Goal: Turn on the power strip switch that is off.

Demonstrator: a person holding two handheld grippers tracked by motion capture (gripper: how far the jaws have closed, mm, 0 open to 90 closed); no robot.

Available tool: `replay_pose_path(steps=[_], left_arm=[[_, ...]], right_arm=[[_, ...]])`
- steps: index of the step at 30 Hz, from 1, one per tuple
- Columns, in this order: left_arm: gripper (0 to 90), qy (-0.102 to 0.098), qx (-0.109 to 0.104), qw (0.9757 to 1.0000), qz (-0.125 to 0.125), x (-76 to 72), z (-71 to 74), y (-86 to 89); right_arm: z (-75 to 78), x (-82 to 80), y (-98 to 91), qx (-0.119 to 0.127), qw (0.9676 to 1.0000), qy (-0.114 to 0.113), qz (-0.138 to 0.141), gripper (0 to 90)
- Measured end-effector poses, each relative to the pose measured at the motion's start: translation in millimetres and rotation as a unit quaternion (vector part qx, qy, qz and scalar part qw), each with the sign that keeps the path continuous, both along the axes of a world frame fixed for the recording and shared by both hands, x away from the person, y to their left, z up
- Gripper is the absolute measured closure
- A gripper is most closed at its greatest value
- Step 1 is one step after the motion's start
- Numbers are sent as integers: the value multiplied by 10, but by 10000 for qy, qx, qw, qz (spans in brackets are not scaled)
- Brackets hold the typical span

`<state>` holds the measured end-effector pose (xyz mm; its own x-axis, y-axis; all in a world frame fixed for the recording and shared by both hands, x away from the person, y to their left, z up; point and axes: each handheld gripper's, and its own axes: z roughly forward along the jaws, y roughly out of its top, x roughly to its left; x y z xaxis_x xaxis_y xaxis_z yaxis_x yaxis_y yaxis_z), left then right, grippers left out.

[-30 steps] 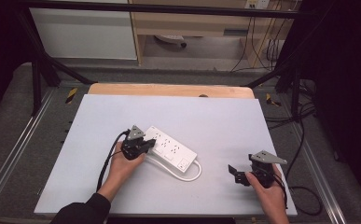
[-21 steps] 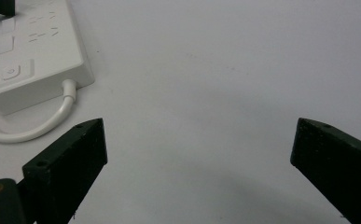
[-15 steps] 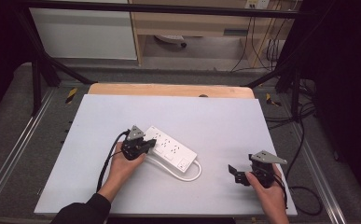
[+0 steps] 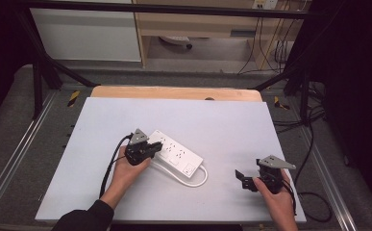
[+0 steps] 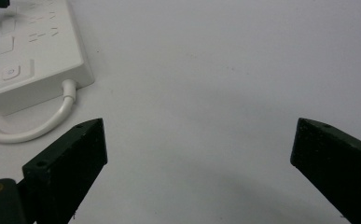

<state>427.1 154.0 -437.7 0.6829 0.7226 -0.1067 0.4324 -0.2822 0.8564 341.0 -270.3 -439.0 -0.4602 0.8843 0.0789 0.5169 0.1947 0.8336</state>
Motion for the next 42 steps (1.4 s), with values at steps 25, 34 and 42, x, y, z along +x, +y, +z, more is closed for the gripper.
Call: replay_pose_path(steps=[25, 34, 42], left_arm=[[568, -213, -238, 9995, -75, -51, 116, -42], [408, -308, -340, 9989, -134, -80, 155, -92], [183, -326, -422, 9985, -83, -98, 193, -136]], right_arm=[[1, 0, 4, -9, 10000, -3, 12, 40], [-1, 3, 5, -17, 10000, -9, 15, 40], [-2, 2, 7, -17, 10000, 3, 26, 40]])
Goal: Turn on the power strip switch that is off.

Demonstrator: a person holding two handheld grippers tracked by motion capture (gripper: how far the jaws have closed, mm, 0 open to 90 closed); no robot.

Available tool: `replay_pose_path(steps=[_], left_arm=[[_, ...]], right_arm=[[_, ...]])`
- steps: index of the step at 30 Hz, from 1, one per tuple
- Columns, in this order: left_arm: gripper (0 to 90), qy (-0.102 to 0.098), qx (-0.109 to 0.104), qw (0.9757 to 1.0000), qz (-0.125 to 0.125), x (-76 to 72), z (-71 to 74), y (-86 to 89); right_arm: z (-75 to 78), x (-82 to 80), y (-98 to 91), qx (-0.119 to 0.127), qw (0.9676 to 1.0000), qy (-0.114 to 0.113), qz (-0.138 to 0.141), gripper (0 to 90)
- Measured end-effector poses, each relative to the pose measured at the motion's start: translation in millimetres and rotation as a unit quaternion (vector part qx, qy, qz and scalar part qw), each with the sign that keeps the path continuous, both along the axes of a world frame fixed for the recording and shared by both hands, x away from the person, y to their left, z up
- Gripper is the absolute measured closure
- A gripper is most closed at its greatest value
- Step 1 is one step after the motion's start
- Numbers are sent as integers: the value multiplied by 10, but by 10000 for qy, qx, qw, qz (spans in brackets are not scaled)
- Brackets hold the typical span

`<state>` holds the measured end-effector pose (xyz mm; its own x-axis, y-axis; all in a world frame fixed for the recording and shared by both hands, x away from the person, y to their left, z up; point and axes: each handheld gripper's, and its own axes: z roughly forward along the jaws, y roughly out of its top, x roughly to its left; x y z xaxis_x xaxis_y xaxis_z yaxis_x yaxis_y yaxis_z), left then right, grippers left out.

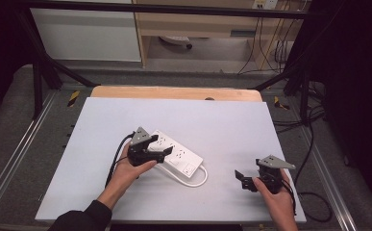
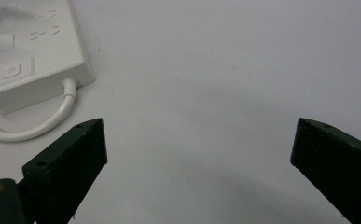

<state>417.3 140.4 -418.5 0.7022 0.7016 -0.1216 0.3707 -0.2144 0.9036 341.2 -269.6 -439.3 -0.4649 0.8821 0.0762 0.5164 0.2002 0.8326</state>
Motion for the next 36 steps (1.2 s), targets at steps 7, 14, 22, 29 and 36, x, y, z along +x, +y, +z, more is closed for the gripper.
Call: replay_pose_path(steps=[7, 14, 22, 29, 36], left_arm=[[64, -143, -235, 9996, 40, -27, 69, 0], [66, -168, -365, 9992, 47, -66, 161, 39], [68, -129, -402, 9991, -7, -122, 300, 65], [67, -73, -251, 9996, -141, -161, 401, 52], [73, -6, -213, 9997, -113, -170, 456, 106]], right_arm=[[-1, 1, 1, -1, 10000, 2, 2, 39], [-2, 5, 1, 8, 10000, -1, -7, 39], [-3, 12, -5, 26, 10000, -11, -24, 36], [-2, 15, -6, 46, 10000, 5, -7, 33], [-1, 15, -13, 68, 10000, -10, -11, 32]])
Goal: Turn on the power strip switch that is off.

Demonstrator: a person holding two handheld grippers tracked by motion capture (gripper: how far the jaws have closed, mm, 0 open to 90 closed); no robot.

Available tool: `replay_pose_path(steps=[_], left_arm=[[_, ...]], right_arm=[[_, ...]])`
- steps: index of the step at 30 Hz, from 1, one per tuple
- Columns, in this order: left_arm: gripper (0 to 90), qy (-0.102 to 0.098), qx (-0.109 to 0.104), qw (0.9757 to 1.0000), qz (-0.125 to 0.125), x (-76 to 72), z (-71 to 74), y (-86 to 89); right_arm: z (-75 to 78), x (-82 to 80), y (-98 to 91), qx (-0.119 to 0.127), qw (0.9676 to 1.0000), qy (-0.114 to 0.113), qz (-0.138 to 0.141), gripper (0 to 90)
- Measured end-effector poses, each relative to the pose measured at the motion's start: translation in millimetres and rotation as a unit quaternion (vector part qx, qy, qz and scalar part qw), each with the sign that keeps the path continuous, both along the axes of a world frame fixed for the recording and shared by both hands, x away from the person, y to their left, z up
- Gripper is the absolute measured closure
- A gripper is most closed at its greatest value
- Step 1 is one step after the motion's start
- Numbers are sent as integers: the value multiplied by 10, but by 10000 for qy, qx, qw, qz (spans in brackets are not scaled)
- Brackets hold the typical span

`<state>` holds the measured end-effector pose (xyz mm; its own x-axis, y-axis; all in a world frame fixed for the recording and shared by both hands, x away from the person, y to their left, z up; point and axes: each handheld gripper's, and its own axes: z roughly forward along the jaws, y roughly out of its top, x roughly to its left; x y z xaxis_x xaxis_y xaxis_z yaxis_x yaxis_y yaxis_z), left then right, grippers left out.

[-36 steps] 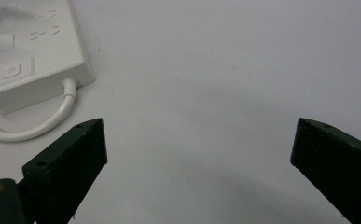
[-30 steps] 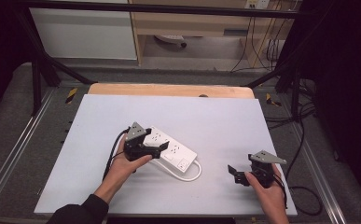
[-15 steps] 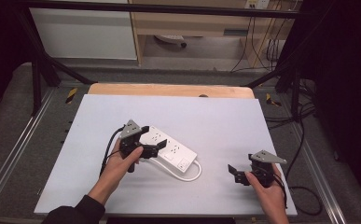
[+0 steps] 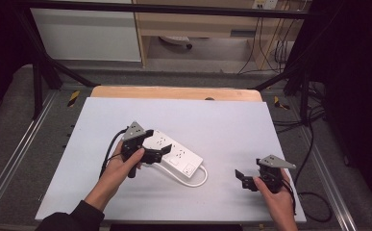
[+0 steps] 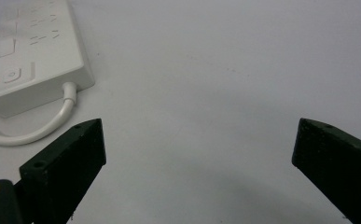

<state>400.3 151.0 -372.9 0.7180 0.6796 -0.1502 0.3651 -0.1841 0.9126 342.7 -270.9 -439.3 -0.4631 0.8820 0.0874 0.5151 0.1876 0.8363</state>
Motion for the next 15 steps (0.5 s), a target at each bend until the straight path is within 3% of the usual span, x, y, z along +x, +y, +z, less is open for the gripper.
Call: replay_pose_path(steps=[8, 15], left_arm=[[73, -47, -49, 9999, 138, -56, 111, 243], [77, -148, -44, 9993, 352, -165, 212, 571]], right_arm=[[6, -3, 4, 9, 10000, -21, 43, 27], [4, -3, 1, 2, 10000, -28, 53, 26]])
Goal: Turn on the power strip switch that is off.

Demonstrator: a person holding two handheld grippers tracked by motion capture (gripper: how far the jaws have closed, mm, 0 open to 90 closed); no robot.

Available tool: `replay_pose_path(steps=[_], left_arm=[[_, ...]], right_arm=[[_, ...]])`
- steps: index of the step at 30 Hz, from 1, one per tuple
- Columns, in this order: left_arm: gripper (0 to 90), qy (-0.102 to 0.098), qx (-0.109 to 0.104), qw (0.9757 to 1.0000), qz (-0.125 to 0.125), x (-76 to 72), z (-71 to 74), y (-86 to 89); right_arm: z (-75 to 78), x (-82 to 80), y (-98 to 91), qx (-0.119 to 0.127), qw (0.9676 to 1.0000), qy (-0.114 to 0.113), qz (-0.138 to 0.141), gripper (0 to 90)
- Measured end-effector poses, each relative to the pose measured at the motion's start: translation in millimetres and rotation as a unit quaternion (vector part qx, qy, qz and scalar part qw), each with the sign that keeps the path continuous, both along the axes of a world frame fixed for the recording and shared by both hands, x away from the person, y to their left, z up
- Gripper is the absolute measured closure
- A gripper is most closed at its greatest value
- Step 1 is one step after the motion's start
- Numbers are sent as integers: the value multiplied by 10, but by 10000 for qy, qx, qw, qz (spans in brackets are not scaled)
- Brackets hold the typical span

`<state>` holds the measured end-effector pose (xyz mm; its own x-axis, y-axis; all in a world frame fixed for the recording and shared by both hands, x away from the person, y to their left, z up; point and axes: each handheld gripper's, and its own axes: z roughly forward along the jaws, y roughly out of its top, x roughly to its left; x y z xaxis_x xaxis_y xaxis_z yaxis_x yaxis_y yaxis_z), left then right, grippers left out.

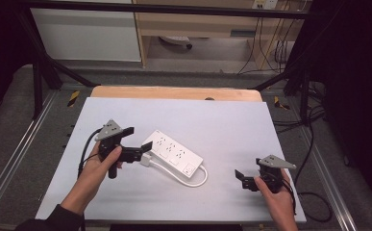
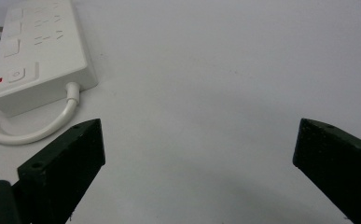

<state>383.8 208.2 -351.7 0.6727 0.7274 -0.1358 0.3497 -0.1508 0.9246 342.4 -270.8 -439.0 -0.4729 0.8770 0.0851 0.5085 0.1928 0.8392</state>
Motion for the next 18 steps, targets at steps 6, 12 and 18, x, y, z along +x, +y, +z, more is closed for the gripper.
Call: replay_pose_path(steps=[6, 12, 18], left_arm=[[72, -63, -3, 9998, 182, -124, 40, 298], [71, -113, 17, 9994, 330, -238, -10, 581], [71, -103, -62, 9985, 527, -328, -144, 840]], right_arm=[[2, -5, 4, -13, 10000, -23, 16, 26], [1, -5, 1, -11, 10000, -8, -8, 26], [-2, -5, 0, -22, 10000, -12, -12, 26]])
